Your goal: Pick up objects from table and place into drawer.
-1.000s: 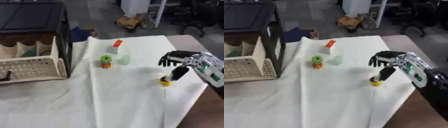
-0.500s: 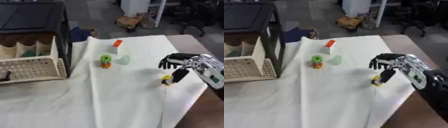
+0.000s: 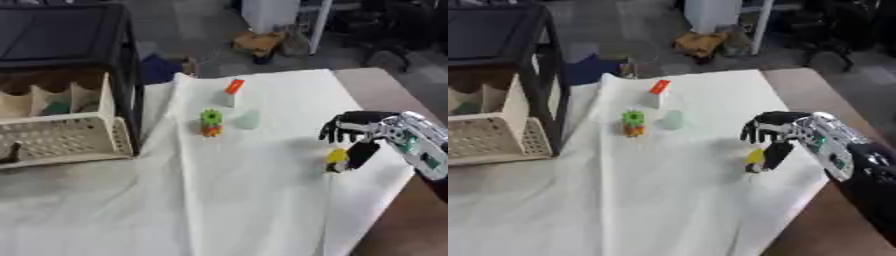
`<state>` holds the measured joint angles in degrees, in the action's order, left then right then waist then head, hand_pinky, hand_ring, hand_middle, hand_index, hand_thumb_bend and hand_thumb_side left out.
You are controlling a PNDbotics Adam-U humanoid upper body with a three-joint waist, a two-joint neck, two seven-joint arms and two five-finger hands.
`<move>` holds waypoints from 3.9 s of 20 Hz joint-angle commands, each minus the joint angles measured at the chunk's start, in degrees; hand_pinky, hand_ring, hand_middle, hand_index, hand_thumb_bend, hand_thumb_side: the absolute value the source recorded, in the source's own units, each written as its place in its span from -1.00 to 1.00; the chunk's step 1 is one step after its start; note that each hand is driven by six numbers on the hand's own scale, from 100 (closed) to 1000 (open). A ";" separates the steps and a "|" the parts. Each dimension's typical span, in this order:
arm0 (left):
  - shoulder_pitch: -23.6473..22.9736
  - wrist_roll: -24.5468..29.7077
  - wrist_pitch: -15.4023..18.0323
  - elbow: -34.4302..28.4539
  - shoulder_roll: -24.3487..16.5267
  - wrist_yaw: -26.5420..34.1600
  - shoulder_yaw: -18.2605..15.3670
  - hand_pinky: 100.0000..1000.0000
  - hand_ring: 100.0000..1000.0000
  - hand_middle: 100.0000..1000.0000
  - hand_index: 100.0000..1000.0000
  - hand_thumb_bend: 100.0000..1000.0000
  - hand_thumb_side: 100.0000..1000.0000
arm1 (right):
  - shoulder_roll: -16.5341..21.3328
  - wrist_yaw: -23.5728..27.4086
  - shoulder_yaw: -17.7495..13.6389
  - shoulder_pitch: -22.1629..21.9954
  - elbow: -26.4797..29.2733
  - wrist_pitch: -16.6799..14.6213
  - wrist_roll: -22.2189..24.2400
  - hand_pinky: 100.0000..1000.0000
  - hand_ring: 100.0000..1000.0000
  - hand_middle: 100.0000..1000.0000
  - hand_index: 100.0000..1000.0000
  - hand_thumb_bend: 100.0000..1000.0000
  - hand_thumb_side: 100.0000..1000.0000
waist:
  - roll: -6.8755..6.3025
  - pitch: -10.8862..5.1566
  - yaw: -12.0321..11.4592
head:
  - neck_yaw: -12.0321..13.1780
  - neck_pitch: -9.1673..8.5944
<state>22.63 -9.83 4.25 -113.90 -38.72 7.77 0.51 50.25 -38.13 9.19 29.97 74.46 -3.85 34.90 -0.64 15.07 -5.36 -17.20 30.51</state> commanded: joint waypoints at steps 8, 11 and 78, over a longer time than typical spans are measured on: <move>0.29 -0.04 0.09 -0.69 -1.28 -0.08 -0.94 -0.48 -0.48 -0.43 0.07 -1.00 1.00 | 2.72 -0.16 -1.46 -0.13 -0.06 0.80 0.10 0.14 0.38 0.27 0.62 -0.26 -0.51 | 0.22 -1.18 0.15 | -0.02 -0.28; 0.24 -0.02 0.07 -0.69 -1.26 -0.12 -0.95 -0.48 -0.48 -0.43 0.07 -1.00 1.00 | 3.03 -0.24 -1.88 -0.67 -0.52 0.96 -0.26 0.14 0.38 0.27 0.61 -0.28 -0.50 | 0.22 -1.15 0.28 | -0.01 -0.32; 0.10 0.51 -0.17 -0.69 -0.82 -0.30 -0.87 -0.49 -0.47 -0.43 0.06 -1.00 1.00 | 2.48 1.02 -1.30 0.94 -0.94 3.59 -4.74 -0.04 0.13 -0.18 0.25 -0.80 -0.26 | 0.34 -1.19 0.03 | -1.14 -0.80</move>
<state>22.18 -9.34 4.17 -113.90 -38.66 7.48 0.49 51.02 -37.13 8.67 29.97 72.38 -0.36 30.57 -0.45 15.06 -5.29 -18.26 30.19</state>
